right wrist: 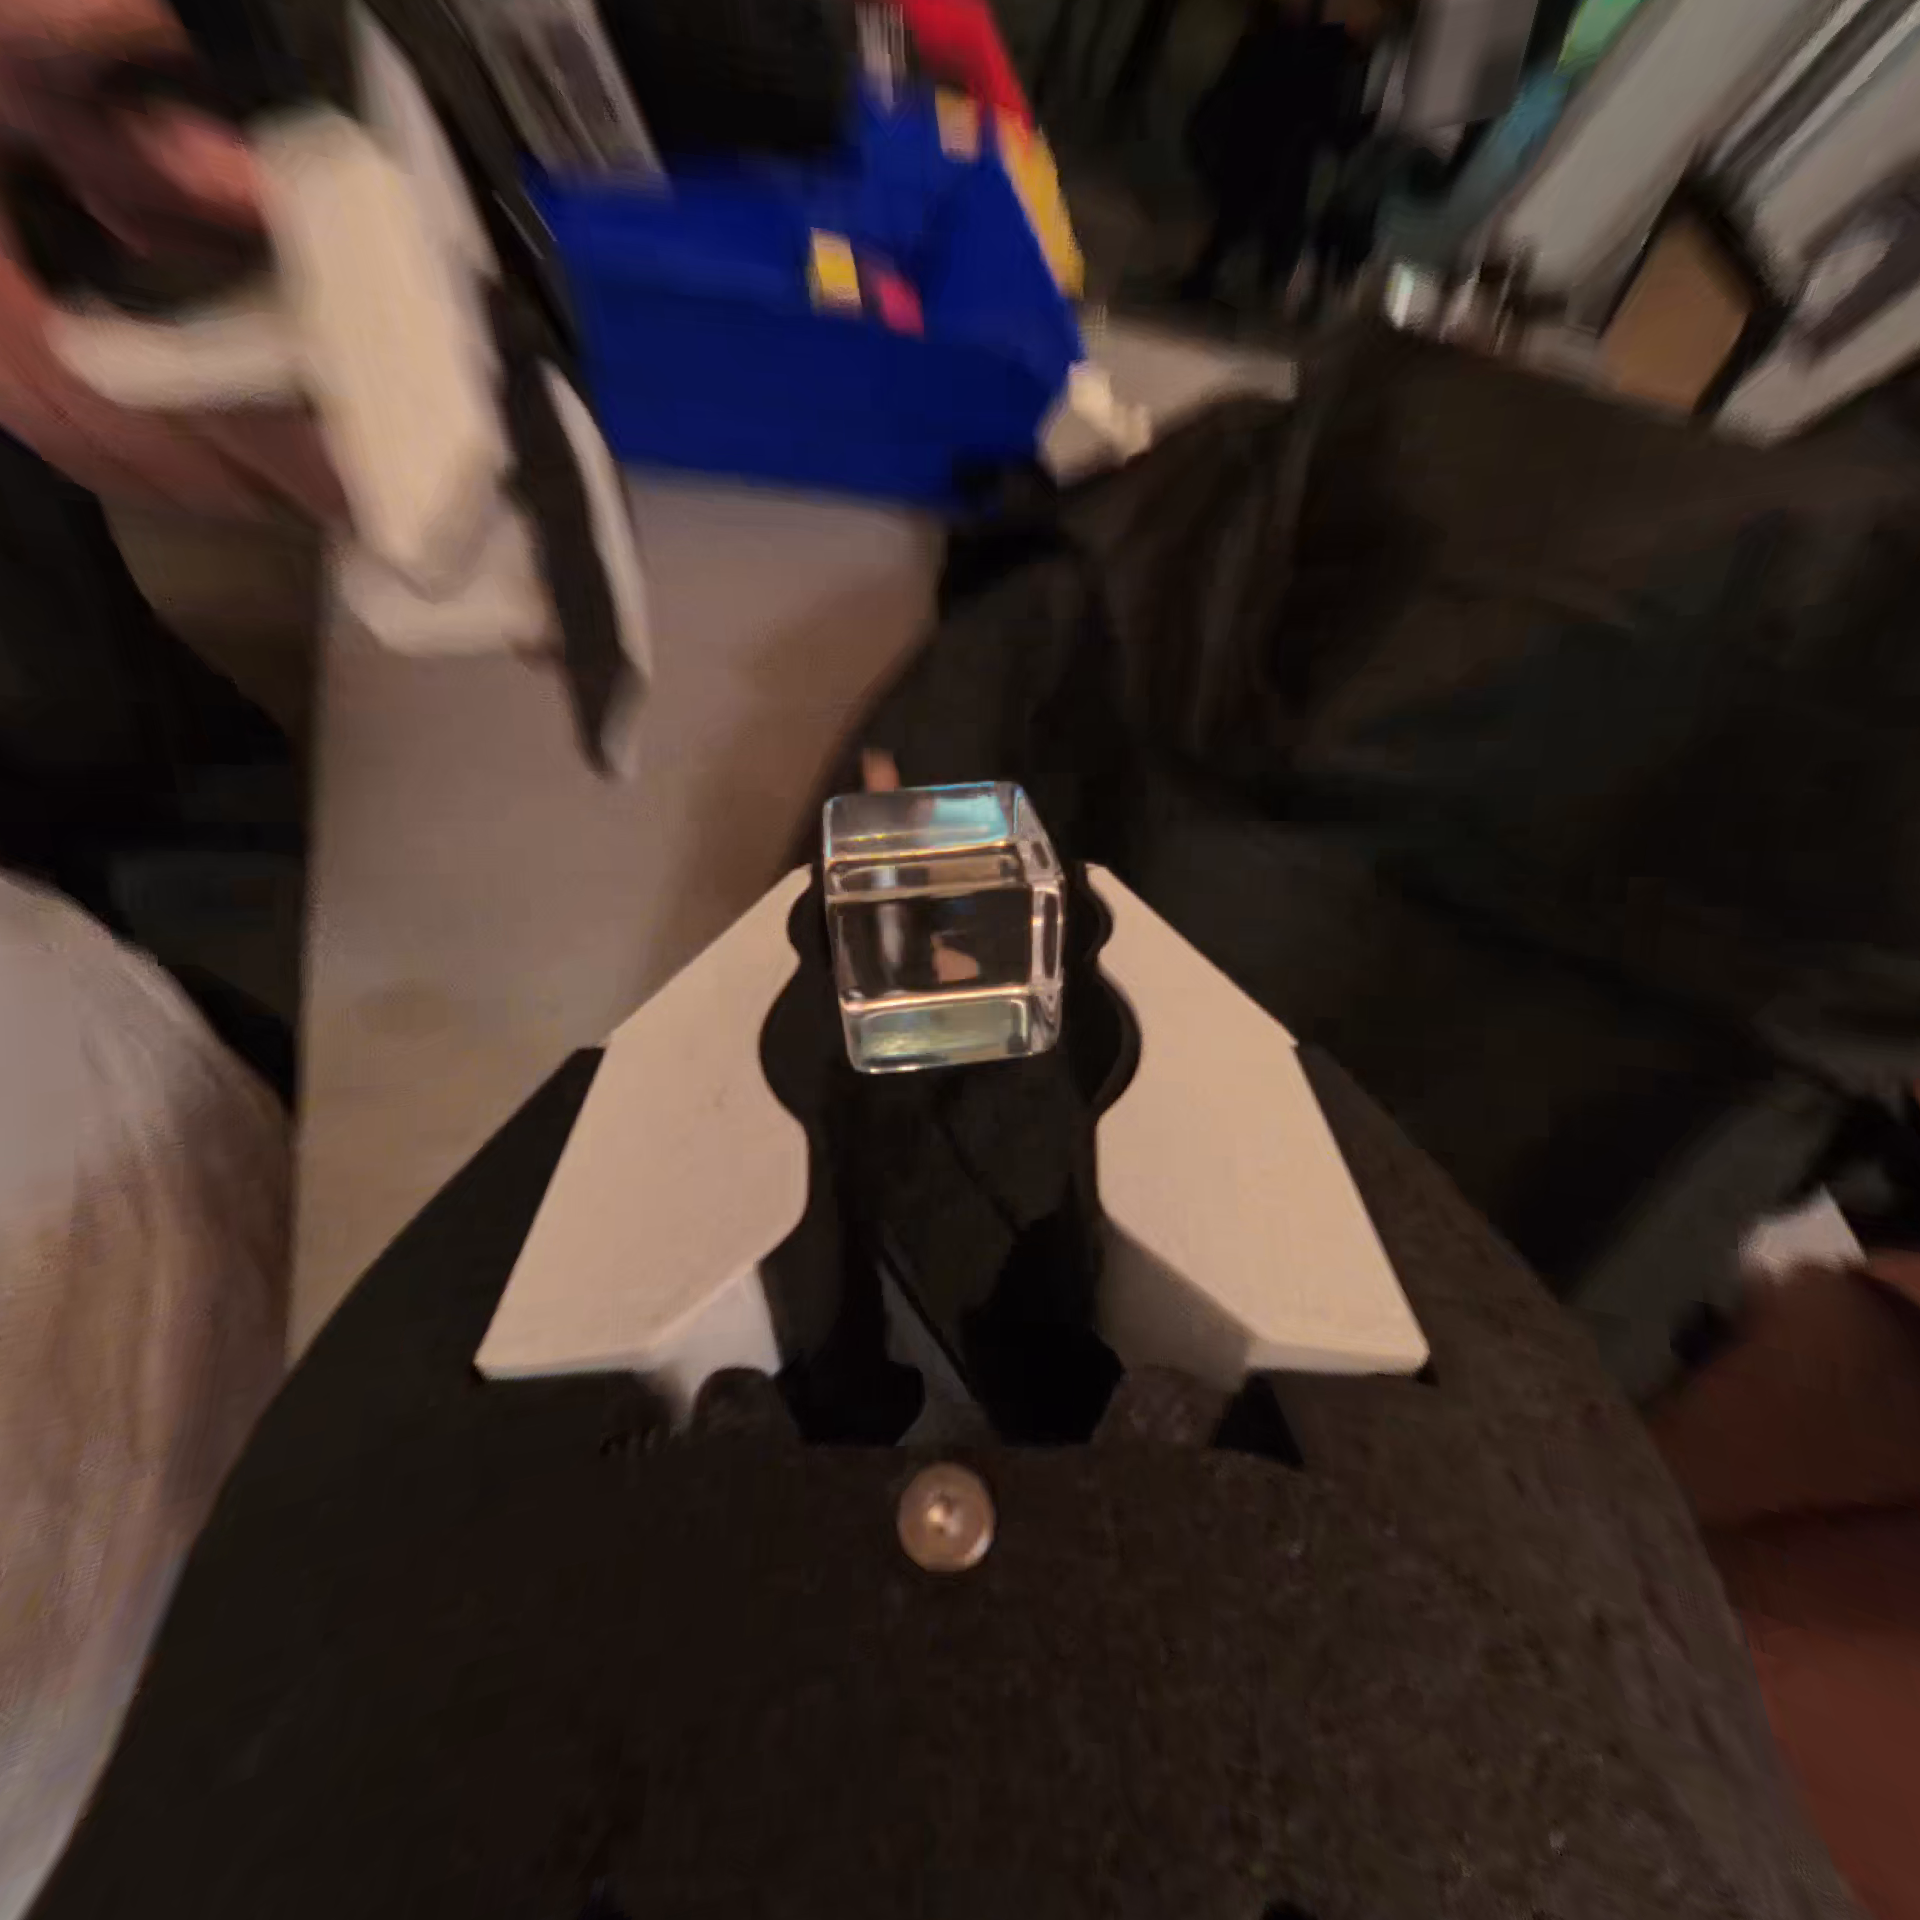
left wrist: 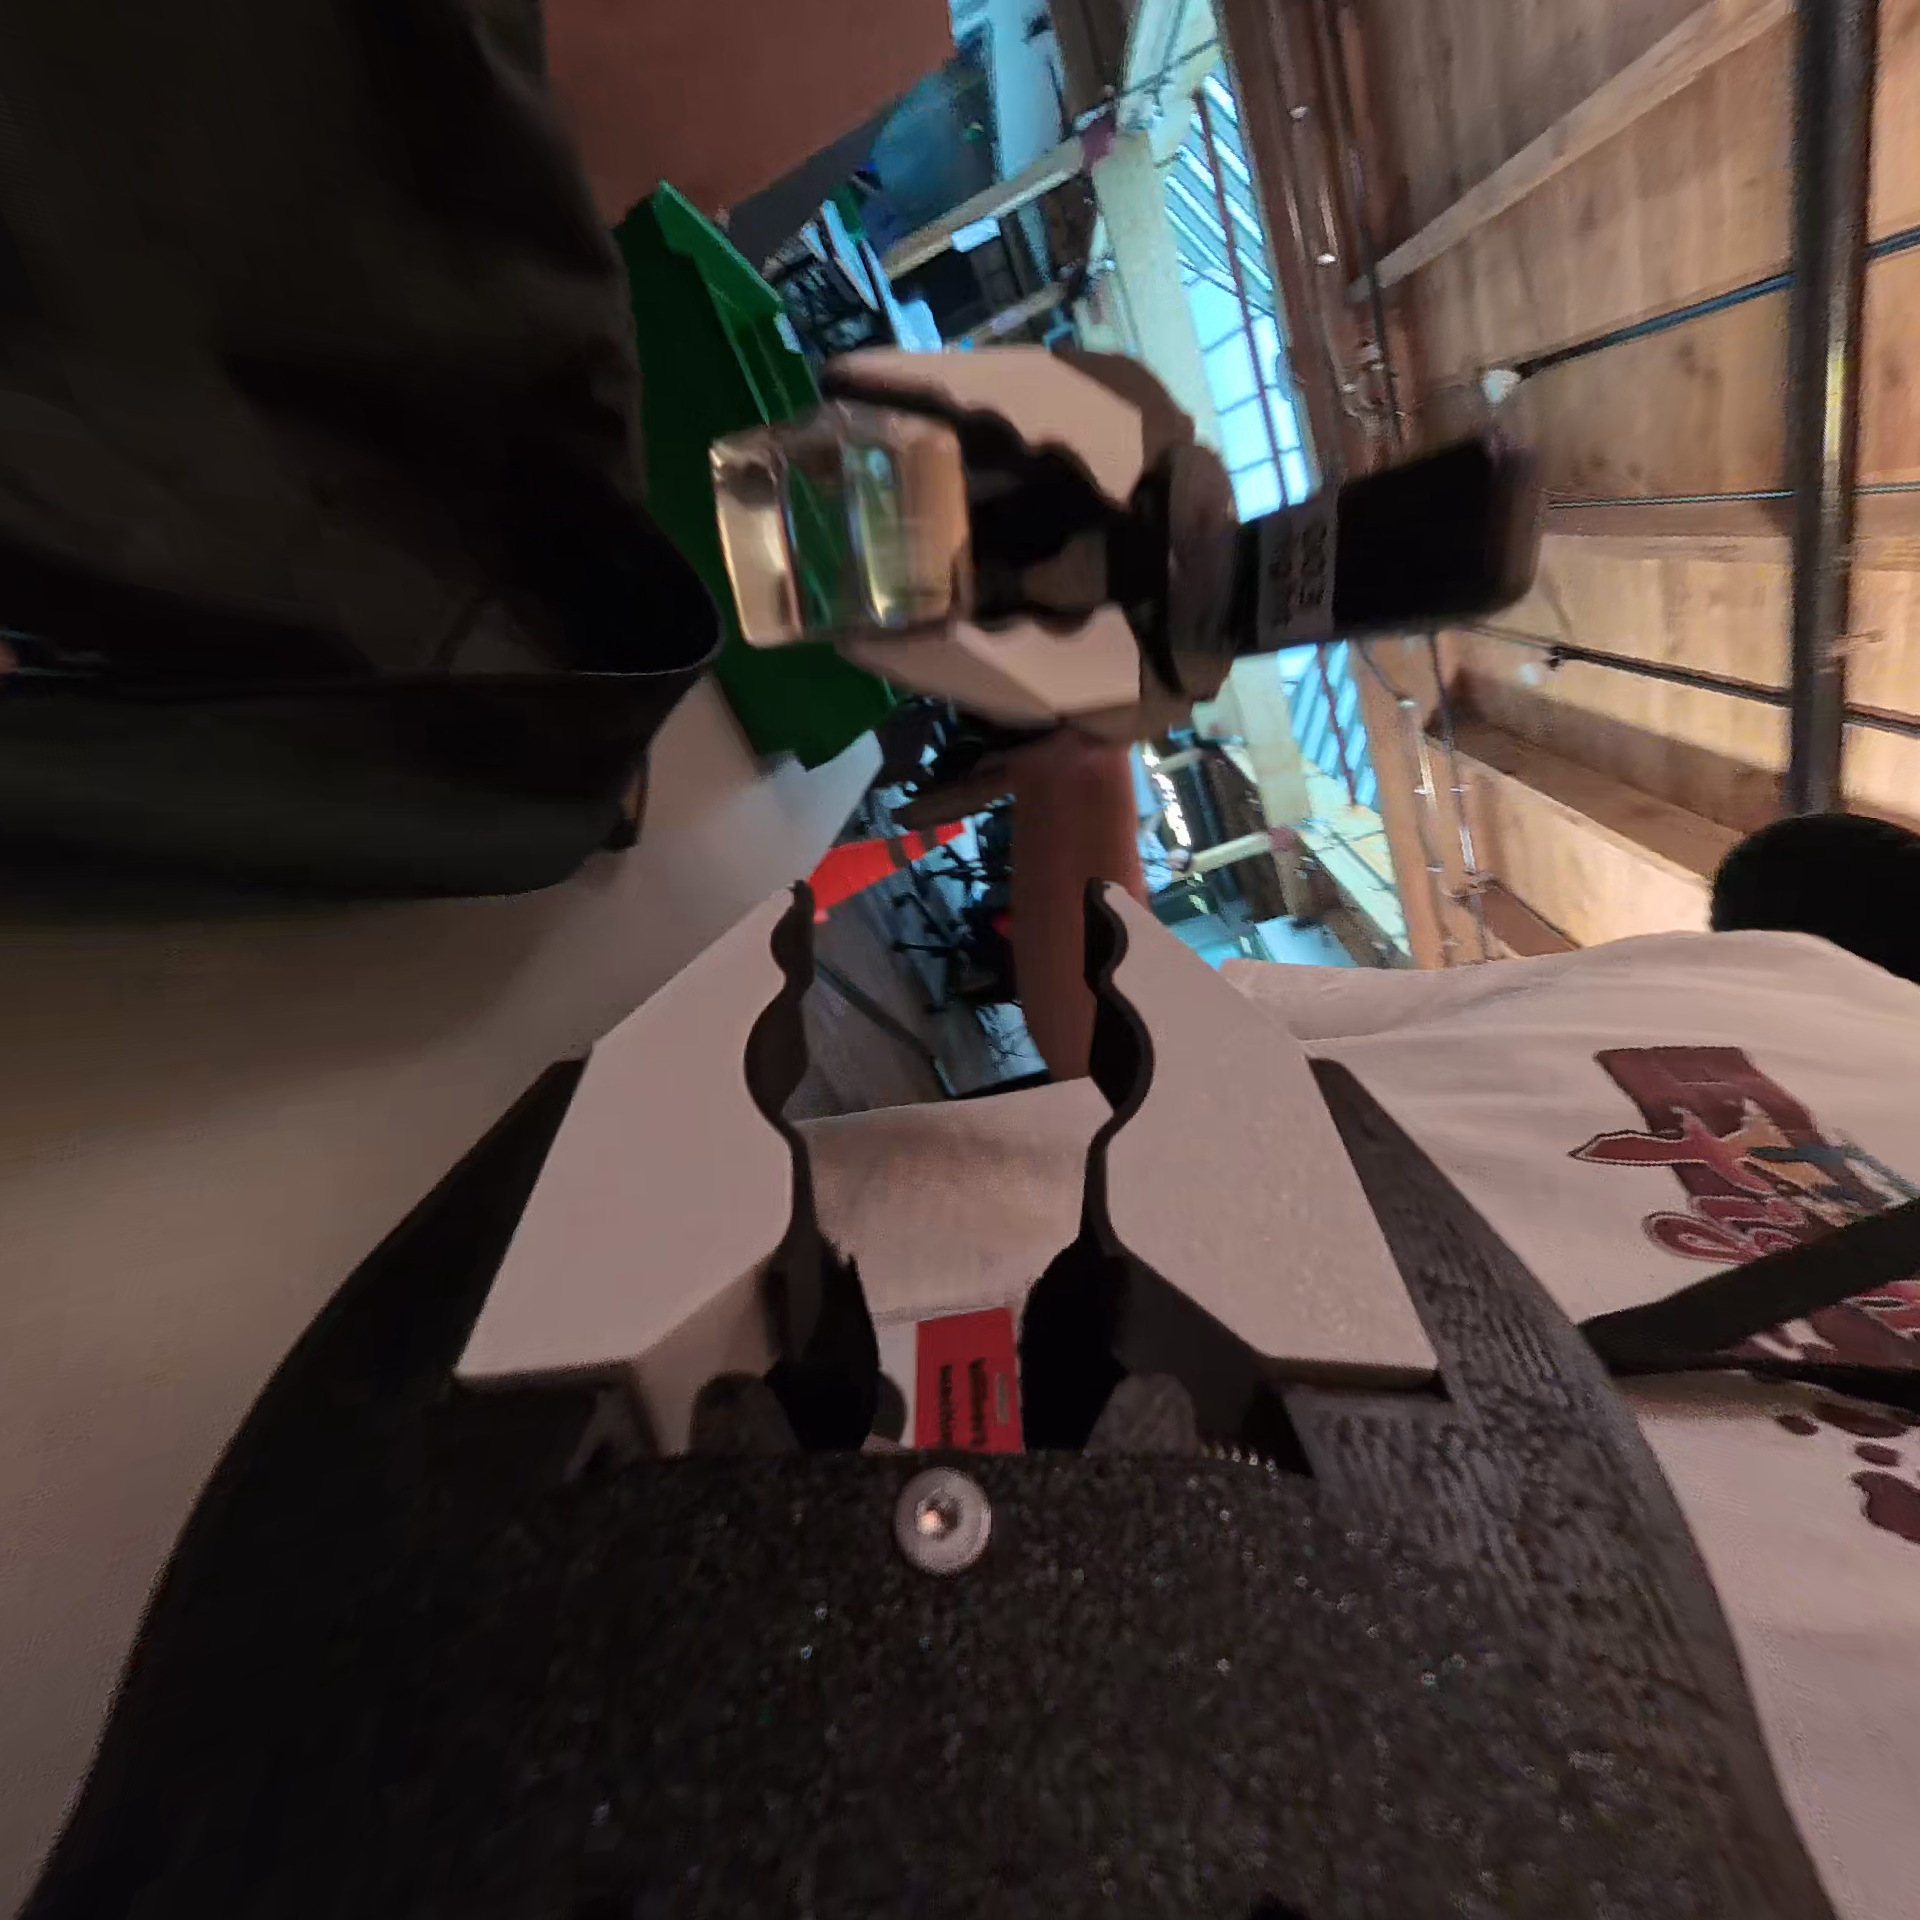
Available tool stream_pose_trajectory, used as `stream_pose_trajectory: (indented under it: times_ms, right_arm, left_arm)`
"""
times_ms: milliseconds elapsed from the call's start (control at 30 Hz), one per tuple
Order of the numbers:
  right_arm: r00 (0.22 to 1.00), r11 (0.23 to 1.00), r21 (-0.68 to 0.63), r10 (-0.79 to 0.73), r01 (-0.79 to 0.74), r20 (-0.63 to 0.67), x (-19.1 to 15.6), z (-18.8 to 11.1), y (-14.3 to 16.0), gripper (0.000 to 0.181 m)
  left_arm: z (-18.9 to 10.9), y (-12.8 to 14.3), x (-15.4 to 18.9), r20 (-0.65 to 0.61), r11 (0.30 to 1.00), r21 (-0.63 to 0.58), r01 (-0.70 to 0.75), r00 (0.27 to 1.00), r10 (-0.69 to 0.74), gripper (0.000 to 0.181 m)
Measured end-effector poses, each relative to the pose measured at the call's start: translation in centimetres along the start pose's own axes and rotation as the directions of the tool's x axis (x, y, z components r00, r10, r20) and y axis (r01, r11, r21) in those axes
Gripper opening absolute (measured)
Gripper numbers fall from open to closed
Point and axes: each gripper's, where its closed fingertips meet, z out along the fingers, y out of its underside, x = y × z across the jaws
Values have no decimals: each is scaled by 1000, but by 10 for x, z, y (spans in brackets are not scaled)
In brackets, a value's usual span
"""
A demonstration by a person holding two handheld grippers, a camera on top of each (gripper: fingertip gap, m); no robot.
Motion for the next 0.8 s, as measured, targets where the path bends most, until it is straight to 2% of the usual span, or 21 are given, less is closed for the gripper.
stream_pose_trajectory:
  times_ms: [100,167,300,433,500,600,633,733,800]
  right_arm:
    - [999,944,-330,-14,27,41,39,7,49,44]
    - [988,865,-494,-11,88,156,43,21,71,44]
    - [935,679,-687,2,259,355,38,57,112,44]
    - [867,536,-726,-21,431,498,27,82,151,44]
    - [849,551,-701,-25,452,528,26,86,151,44]
    - [864,610,-695,35,380,502,27,85,148,44]
    - [871,635,-693,63,342,487,26,83,146,50]
    - [901,700,-698,191,154,390,28,69,131,70]
    - [923,763,-646,247,2,296,34,53,113,69]
  left_arm:
    - [-22,5,-3,50,999,52,-10,999,7,53]
    - [-32,9,-7,64,997,77,12,998,-17,52]
    - [-43,19,-23,123,995,89,44,991,-55,52]
    - [-44,27,-19,133,996,84,24,990,-35,52]
    - [-42,32,-17,138,997,72,13,990,-23,52]
    - [-42,40,-19,168,999,50,-4,986,-5,52]
    - [-43,42,-21,188,999,45,-11,982,2,52]
    - [-52,45,-31,306,997,21,-75,950,65,52]
    - [-65,44,-42,430,991,-5,-136,894,125,52]
